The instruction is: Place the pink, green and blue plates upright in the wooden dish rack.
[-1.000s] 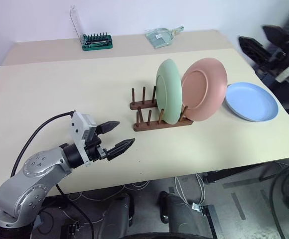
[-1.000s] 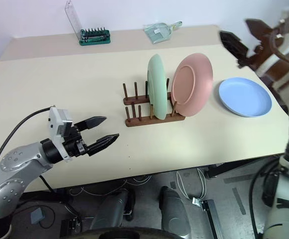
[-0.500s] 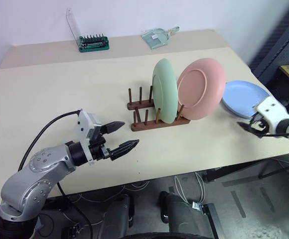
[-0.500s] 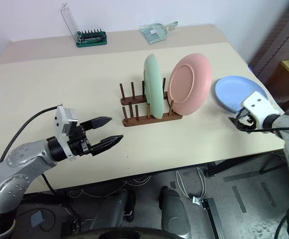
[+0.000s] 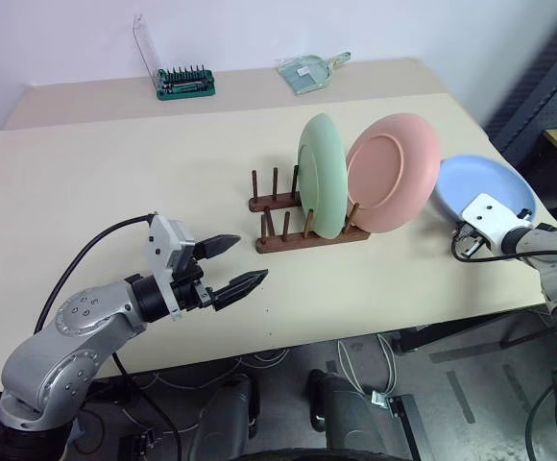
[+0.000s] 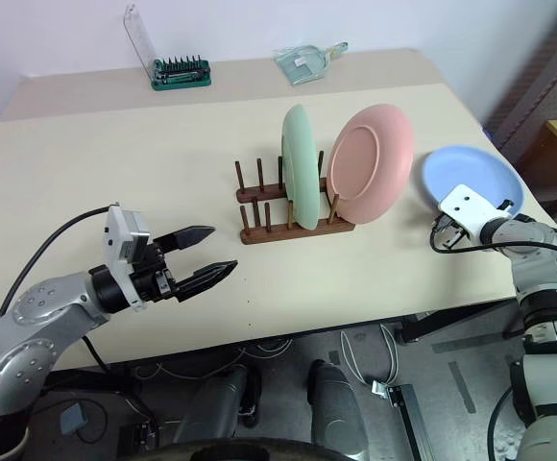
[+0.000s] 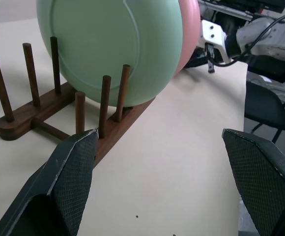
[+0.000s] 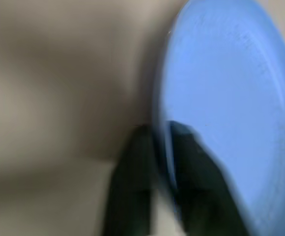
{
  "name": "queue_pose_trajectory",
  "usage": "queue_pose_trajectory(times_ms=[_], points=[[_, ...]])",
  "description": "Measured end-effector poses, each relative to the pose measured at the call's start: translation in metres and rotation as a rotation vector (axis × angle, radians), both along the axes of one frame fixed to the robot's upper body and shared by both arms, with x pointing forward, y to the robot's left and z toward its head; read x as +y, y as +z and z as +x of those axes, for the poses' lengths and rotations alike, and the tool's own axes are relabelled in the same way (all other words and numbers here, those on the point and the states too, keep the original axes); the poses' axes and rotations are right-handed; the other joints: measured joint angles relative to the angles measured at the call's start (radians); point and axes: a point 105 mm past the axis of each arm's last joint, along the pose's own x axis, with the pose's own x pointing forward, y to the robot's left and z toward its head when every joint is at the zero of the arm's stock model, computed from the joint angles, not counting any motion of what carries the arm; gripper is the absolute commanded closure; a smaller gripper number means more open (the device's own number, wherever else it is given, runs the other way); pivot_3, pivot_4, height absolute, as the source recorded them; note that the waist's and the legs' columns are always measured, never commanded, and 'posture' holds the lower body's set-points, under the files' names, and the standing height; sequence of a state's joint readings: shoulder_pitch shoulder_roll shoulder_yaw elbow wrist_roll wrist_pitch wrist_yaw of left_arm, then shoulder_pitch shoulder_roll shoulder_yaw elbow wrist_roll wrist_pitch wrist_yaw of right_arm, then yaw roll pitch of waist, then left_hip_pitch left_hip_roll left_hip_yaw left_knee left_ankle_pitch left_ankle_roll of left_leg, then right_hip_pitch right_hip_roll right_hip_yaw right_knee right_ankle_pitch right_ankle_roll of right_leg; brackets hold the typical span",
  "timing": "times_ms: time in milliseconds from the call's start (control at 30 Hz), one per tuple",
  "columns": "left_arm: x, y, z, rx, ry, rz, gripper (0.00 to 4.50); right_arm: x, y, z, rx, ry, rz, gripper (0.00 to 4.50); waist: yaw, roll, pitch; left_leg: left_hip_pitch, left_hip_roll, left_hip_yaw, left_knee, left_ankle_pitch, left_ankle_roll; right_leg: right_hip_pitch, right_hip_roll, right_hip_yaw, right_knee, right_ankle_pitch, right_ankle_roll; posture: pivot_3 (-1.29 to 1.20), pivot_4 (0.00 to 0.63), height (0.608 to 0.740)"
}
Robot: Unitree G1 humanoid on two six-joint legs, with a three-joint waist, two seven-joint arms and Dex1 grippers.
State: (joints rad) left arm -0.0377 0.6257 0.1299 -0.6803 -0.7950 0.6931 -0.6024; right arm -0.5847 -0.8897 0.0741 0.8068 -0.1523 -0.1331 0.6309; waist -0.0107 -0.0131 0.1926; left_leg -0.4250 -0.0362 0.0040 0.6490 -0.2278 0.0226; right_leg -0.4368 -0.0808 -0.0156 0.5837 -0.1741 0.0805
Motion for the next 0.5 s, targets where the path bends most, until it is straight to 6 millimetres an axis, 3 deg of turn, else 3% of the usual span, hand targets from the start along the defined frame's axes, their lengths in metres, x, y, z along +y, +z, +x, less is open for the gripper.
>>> queue_pose_trajectory(times_ms=[133, 233, 400, 500], points=[[0.0, 0.0, 0.0, 0.0, 0.001, 0.0, 0.33, 0.006, 0.008, 0.0, -0.04, 0.016, -0.022, 4.47, 0.001, 0.0, 0.0, 0.0, 0.0, 0.0, 0.0, 0.0, 0.0, 0.0, 0.0, 0.0, 0.001, 0.0, 0.0, 0.0, 0.15, 0.74], [0.0, 0.001, 0.0, -0.004, -0.003, 0.0, 0.33, 0.015, 0.038, 0.003, -0.138, 0.021, -0.045, 4.47, 0.0, 0.001, 0.0, 0.0, 0.0, 0.0, 0.0, 0.0, 0.0, -0.001, 0.0, 0.001, 0.002, 0.0, 0.0, 0.0, 0.15, 0.74], [0.0, 0.002, 0.002, -0.006, -0.006, -0.002, 0.33, 0.022, 0.138, 0.011, -0.464, -0.037, -0.084, 4.47, -0.001, 0.001, 0.0, 0.0, 0.0, 0.001, 0.0, 0.0, 0.0, -0.002, 0.0, 0.001, 0.003, 0.0, 0.001, 0.0, 0.15, 0.74], [-0.001, 0.002, 0.002, -0.006, -0.016, -0.003, 0.33, 0.04, 0.206, 0.007, -0.703, 0.0, -0.061, 4.47, 0.0, 0.001, 0.0, 0.0, 0.0, 0.001, -0.001, 0.0, 0.0, -0.003, 0.0, 0.001, 0.003, 0.0, 0.001, 0.0, 0.15, 0.74]])
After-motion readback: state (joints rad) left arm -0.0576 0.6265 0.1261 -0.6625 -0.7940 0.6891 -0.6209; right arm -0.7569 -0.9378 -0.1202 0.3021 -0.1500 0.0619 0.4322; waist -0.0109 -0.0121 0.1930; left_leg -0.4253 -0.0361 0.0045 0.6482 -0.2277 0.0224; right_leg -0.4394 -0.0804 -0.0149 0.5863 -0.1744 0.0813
